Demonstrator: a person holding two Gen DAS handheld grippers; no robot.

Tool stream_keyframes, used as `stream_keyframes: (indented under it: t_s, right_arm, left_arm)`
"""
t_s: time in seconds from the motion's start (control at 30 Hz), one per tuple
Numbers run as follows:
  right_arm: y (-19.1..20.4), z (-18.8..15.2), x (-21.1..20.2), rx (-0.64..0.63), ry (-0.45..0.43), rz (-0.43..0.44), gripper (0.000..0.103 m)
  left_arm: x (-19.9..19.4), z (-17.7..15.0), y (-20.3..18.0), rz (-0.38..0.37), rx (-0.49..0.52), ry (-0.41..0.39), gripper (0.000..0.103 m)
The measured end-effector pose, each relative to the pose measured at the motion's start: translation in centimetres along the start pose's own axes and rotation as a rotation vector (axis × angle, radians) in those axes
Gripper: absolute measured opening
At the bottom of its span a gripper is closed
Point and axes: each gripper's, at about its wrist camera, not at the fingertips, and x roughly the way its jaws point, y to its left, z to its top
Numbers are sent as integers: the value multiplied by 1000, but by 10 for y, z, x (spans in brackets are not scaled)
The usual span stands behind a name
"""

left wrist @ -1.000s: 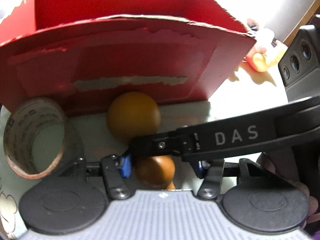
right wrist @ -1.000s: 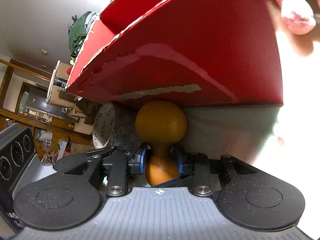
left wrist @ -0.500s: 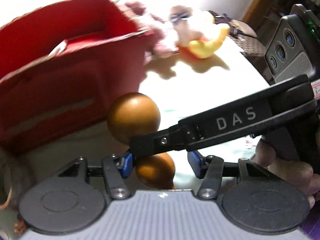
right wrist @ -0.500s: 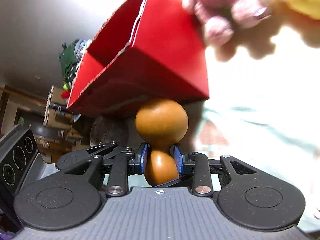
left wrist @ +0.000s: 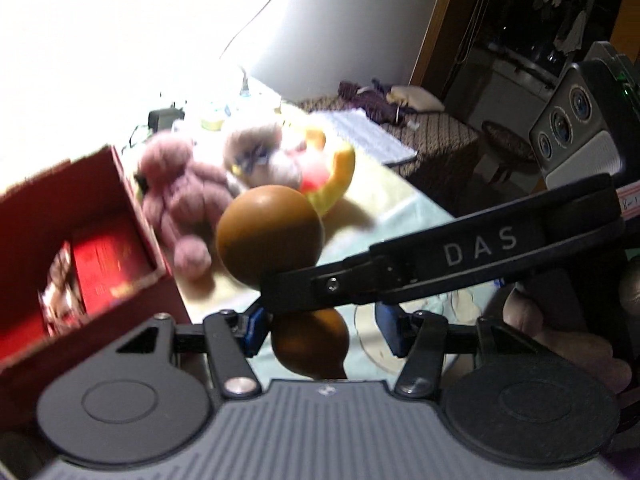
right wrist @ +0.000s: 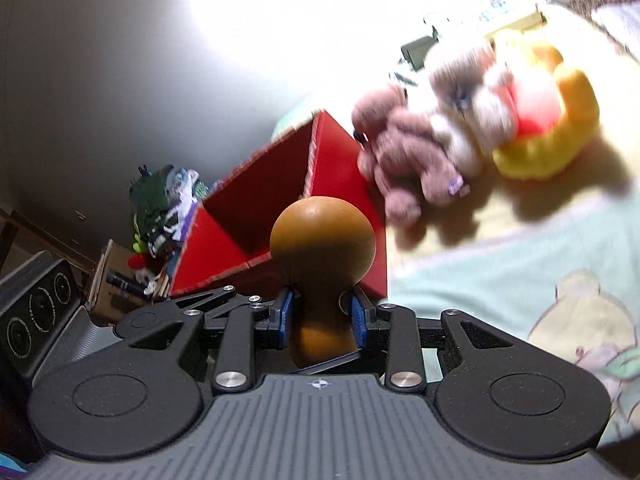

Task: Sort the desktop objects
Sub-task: 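Lift the gourd with the right gripper up toward the cardboard box, then lower the gourd into the cardboard box and open the right gripper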

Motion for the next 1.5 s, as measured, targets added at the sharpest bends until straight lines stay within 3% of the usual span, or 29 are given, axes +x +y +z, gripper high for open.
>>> stream_keyframes:
  t_s: [0.37, 0.7, 1.07, 1.5]
  right_arm:
    - [73, 43, 43, -127, -78, 46, 33]
    - [127, 71, 113, -204, -13, 103, 33]
    - [143, 78, 212, -124, 182, 98, 32]
    - [112, 72, 287, 41, 385, -8, 31]
  left_arm:
    - [-51, 37, 46, 62, 21, -118, 57]
    - [-82, 42, 124, 153, -32, -123, 57]
    - [-67, 19, 212, 192, -152, 12, 57]
    - [5, 7, 272, 181, -238, 312, 57]
